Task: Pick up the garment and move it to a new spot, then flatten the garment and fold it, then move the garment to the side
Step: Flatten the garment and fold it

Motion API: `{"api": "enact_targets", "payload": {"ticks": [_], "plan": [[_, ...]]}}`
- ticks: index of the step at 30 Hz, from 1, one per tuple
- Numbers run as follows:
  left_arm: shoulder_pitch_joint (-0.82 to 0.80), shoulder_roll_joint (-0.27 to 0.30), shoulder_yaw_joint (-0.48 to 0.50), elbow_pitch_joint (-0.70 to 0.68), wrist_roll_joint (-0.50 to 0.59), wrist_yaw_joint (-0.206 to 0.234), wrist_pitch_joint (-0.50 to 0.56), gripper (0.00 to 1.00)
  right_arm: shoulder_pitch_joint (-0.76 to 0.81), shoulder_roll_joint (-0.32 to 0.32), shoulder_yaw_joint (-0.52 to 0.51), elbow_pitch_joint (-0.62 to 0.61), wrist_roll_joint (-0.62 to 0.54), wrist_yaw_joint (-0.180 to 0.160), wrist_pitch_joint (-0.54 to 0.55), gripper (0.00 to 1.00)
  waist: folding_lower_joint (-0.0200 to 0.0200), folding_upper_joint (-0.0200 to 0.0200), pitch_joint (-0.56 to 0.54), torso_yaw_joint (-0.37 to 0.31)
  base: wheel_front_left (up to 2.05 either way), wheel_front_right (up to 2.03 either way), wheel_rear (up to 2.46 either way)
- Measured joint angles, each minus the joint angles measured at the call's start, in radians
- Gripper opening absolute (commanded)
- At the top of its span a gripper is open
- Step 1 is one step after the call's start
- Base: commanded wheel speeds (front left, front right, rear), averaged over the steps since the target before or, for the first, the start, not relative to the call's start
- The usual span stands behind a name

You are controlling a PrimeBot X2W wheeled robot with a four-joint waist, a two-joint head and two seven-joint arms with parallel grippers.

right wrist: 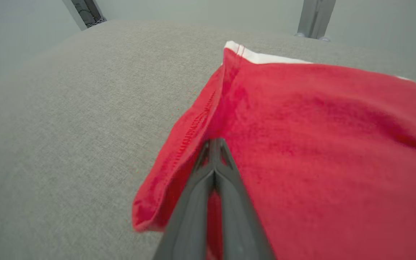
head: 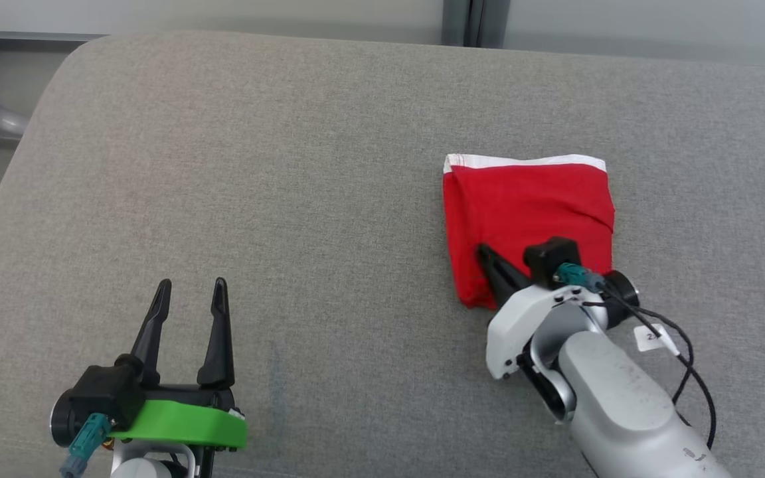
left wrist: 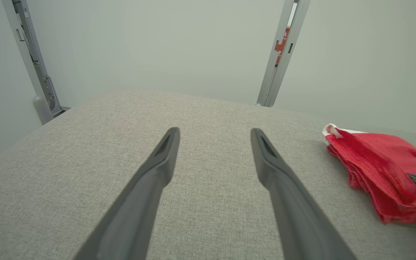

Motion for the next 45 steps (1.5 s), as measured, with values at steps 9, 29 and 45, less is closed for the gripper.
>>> {"api": "enact_targets", "payload": {"ticks": [9,29,45], "plan": [[0.0,0.0,0.002,0.008,0.0,0.0,0.0,1.0,-0.003,0.002,0.294,-0.041,0.19,0.0,0.011,0.0,0.0,0.0,-0.011,-0.005,0.0,0.0,0.0],[0.074,0.0,0.08,-0.034,-0.005,0.023,0.0,1.0,0.123,-0.051,-0.108,-0.354,0.1,0.0,-0.023,1.0,0.0,0.0,-0.131,-0.188,0.0,0.0,0.0],[0.079,0.0,0.091,0.0,0.034,0.023,0.0,1.0,0.33,-0.094,-0.292,-0.418,0.033,0.0,-0.009,1.0,0.0,0.0,-0.196,-0.281,0.0,0.0,0.0]]}}
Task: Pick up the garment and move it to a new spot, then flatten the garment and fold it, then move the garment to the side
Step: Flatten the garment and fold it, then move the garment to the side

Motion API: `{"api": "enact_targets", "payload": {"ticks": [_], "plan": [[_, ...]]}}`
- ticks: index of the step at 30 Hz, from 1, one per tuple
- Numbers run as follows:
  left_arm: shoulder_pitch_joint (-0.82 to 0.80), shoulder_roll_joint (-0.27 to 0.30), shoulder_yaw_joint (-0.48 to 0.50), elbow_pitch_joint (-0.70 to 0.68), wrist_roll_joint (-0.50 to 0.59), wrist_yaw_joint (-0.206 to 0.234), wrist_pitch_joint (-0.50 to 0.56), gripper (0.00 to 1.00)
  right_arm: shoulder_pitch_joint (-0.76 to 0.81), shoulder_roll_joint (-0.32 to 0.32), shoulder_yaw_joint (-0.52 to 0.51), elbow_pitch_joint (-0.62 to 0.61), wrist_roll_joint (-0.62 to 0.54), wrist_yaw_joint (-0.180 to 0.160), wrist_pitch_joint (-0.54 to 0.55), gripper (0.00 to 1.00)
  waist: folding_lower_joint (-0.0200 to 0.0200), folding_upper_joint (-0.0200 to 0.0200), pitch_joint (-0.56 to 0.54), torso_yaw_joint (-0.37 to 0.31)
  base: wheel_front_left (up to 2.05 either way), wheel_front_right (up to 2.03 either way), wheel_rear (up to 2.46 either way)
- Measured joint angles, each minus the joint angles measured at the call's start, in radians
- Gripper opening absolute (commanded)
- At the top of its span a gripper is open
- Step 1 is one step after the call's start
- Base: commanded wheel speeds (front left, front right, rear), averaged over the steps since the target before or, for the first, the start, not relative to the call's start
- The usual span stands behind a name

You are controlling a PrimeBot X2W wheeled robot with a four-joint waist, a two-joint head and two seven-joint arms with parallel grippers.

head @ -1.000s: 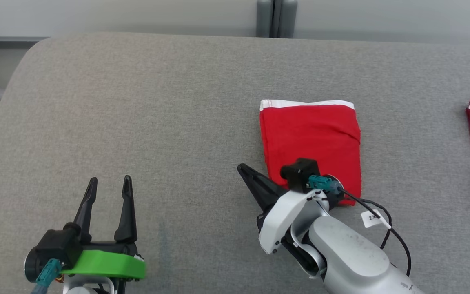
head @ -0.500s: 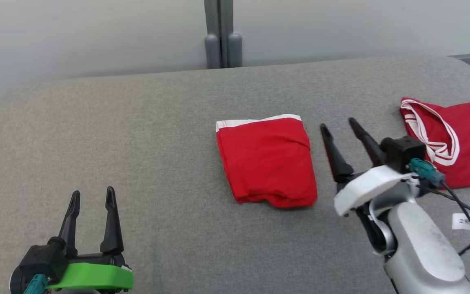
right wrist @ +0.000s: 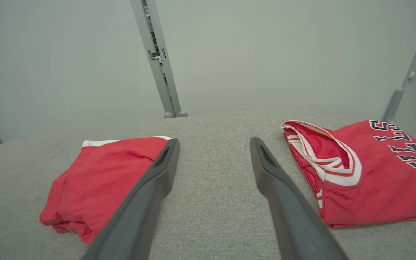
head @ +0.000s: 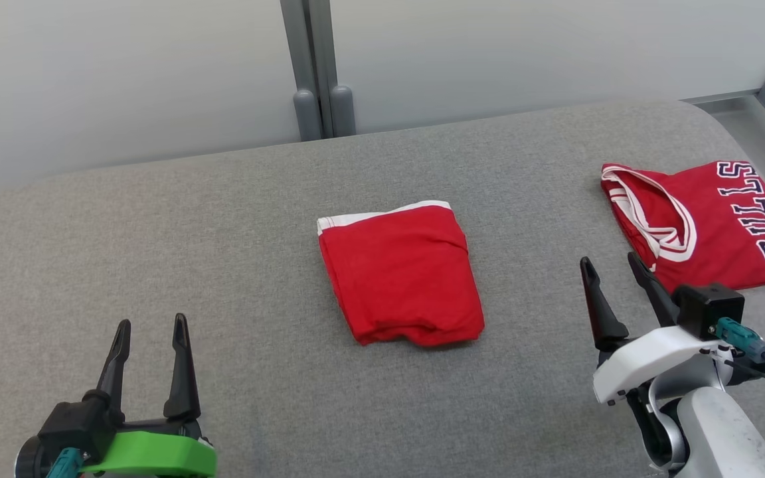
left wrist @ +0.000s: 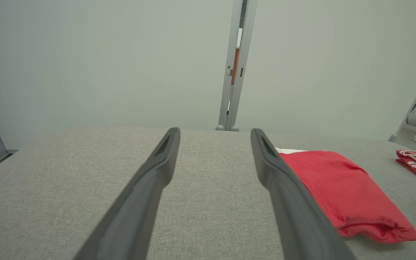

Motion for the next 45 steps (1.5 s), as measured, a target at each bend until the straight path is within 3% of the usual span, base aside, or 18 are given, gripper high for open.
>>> {"api": "enact_targets", "payload": {"ticks": [12,32,35,42,45], "plan": [[0.009,0.0,-0.006,0.03,0.001,-0.005,0.0,1.0,-0.007,-0.028,0.043,0.066,0.044,0.0,-0.035,1.0,0.0,0.0,-0.008,-0.004,0.0,0.0,0.0],[0.019,0.0,-0.005,0.03,-0.007,0.0,0.0,1.0,-0.044,-0.015,0.05,0.102,0.067,0.0,-0.018,1.0,0.0,0.0,-0.001,0.032,0.0,0.0,0.0],[0.018,0.0,-0.013,0.022,-0.007,0.001,0.0,1.0,-0.107,0.007,0.052,0.113,0.068,0.0,0.034,1.0,0.0,0.0,0.009,0.037,0.0,0.0,0.0],[-0.004,0.0,-0.034,0.012,-0.034,0.003,0.0,1.0,-0.297,0.044,0.059,0.238,0.046,0.0,0.309,1.0,0.0,0.0,0.052,0.07,0.0,0.0,0.0],[-0.027,0.0,-0.049,0.002,-0.047,0.007,0.0,1.0,-0.366,0.055,0.034,0.305,0.012,0.0,0.379,1.0,0.0,0.0,0.075,0.093,0.0,0.0,0.0]]}}
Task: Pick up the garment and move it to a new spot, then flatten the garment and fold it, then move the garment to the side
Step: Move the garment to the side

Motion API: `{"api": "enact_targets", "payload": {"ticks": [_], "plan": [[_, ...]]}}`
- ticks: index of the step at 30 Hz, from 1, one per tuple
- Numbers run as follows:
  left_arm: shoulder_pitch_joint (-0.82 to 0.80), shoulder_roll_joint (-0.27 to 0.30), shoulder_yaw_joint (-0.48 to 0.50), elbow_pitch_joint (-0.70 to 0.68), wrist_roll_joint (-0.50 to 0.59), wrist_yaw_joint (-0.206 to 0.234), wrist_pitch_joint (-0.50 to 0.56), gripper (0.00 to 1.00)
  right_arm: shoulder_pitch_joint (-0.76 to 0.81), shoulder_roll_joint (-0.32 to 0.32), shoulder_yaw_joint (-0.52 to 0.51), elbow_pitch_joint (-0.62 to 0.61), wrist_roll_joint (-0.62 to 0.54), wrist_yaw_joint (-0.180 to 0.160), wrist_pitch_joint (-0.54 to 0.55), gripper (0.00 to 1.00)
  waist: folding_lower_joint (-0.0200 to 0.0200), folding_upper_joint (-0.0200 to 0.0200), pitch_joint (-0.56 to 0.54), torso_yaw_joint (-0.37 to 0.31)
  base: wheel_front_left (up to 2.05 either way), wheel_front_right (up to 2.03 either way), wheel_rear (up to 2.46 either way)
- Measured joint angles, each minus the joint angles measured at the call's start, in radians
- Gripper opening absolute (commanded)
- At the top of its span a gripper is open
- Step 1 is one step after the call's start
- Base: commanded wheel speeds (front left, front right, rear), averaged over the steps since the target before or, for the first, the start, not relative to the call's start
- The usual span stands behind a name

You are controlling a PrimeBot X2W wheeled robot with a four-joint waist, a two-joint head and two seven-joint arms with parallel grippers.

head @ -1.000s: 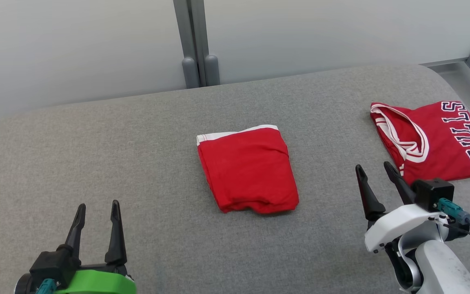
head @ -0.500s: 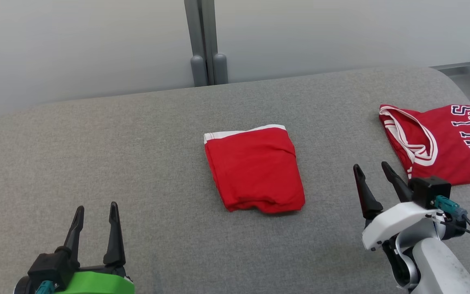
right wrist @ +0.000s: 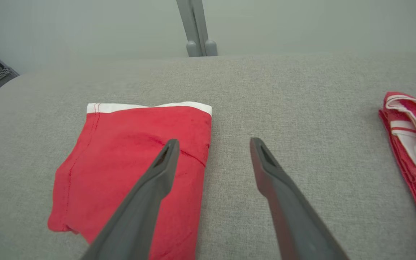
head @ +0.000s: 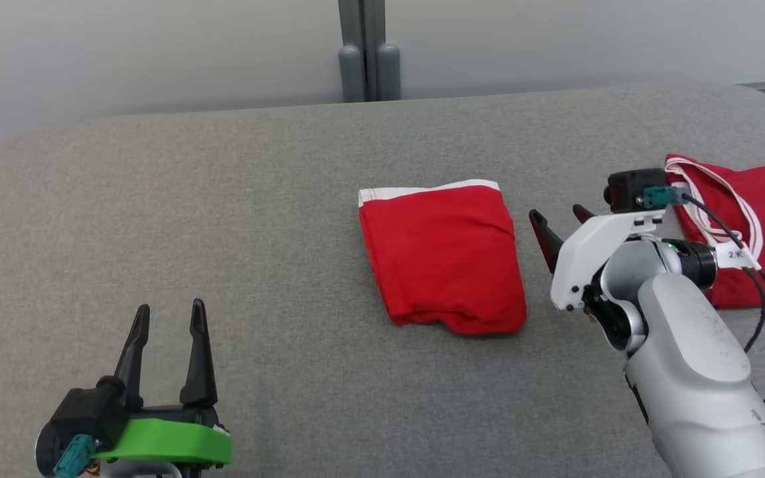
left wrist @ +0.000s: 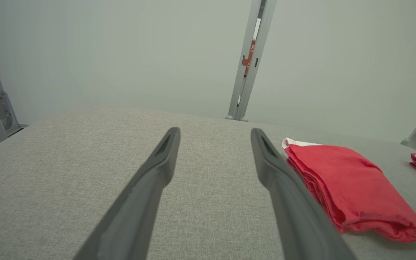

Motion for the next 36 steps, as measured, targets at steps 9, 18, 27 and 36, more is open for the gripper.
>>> {"api": "enact_targets", "payload": {"ticks": [9,18,27,36], "plan": [[-0.026,0.0,-0.015,0.0,-0.018,0.001,0.0,1.0,-0.082,0.034,-0.078,0.203,-0.047,0.0,0.125,1.0,0.0,0.0,0.08,0.071,0.0,0.0,0.0],[-0.056,0.0,-0.036,0.001,-0.017,-0.003,0.0,1.0,-0.124,0.037,-0.108,0.305,-0.046,0.0,0.071,1.0,0.0,0.0,0.138,0.109,0.0,0.0,0.0],[-0.062,0.0,-0.04,0.006,-0.022,-0.005,0.0,1.0,-0.161,0.033,0.043,0.334,-0.041,0.0,0.126,0.0,0.0,0.0,0.136,0.082,0.0,0.0,0.0],[-0.051,0.0,-0.033,-0.01,-0.04,0.004,0.0,1.0,-0.252,-0.105,0.375,0.181,-0.037,0.001,0.251,0.0,0.0,0.0,0.117,0.021,0.0,0.0,0.0]]}}
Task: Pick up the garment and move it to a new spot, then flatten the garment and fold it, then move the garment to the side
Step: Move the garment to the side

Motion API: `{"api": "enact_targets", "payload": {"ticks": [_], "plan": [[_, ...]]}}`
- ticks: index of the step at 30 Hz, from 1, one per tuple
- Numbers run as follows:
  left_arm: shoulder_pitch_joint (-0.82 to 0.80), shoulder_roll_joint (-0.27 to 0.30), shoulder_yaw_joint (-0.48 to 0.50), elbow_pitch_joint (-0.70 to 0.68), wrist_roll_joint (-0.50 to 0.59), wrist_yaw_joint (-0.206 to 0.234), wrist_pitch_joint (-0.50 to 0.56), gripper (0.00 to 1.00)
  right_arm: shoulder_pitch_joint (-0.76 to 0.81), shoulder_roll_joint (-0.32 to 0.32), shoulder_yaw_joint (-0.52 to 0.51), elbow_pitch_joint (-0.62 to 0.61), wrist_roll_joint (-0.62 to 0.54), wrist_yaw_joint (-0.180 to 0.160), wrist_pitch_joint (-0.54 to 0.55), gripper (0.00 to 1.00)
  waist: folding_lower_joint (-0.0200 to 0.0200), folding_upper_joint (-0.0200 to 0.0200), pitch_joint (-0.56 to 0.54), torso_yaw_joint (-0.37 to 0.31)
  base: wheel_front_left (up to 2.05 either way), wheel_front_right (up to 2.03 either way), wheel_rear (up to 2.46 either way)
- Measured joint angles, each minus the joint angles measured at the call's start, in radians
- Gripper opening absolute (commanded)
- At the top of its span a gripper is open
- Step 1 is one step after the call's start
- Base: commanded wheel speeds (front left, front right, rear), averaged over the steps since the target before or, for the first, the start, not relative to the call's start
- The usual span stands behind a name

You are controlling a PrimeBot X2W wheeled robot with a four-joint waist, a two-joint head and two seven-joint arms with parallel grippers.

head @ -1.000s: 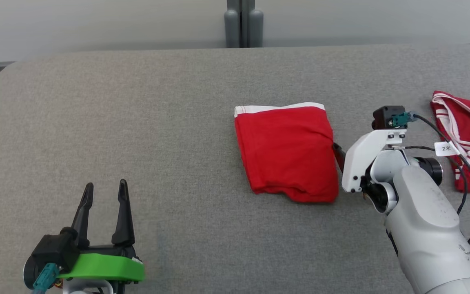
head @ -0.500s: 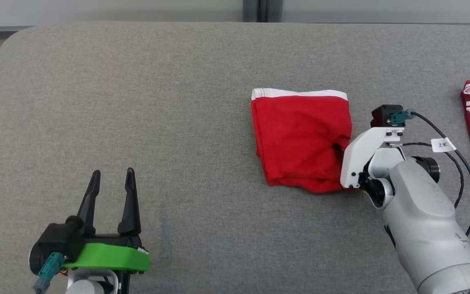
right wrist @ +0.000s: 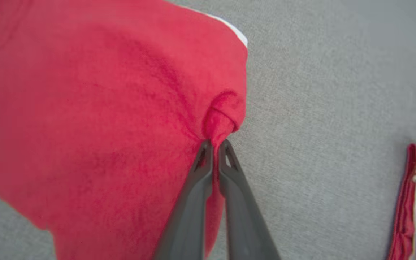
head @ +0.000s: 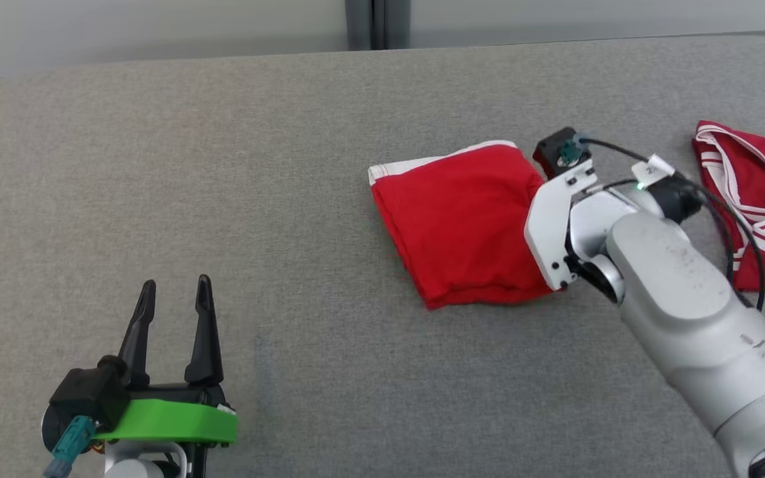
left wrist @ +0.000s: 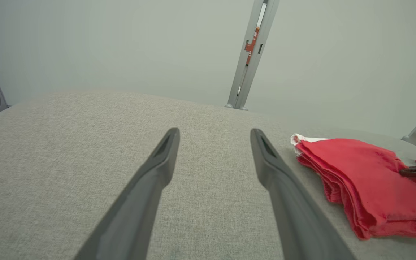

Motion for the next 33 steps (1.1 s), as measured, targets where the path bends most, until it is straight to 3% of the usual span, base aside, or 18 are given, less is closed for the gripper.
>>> {"api": "enact_targets", "payload": {"ticks": [5,10,18,24,33], "plan": [[0.004,0.0,0.01,-0.023,-0.005,0.008,0.0,1.0,-0.09,-0.129,0.148,-0.159,0.083,0.0,0.074,0.0,0.0,0.0,-0.001,-0.055,0.0,0.0,0.0],[-0.001,0.0,0.022,-0.04,0.002,0.008,0.0,1.0,-0.146,-0.24,0.192,-0.285,0.161,0.0,0.126,0.0,0.0,0.0001,0.01,-0.115,0.0,0.0,0.0],[-0.044,0.0,0.033,-0.045,0.033,-0.005,0.0,1.0,-0.153,-0.388,0.135,-0.378,0.18,0.0,0.146,0.0,0.0,0.0,0.058,-0.207,0.0,0.0,0.0],[-0.071,0.0,0.034,-0.042,0.063,-0.019,0.0,1.0,-0.135,-0.499,0.098,-0.383,0.101,0.0,0.113,0.0,0.0,0.0001,0.109,-0.244,0.0,0.0,0.0],[-0.117,-0.001,0.035,-0.057,0.092,-0.029,0.0,1.0,-0.096,-0.578,0.014,-0.304,-0.017,0.0,0.041,0.0,0.0,0.0,0.193,-0.245,0.0,0.0,0.0]]}}
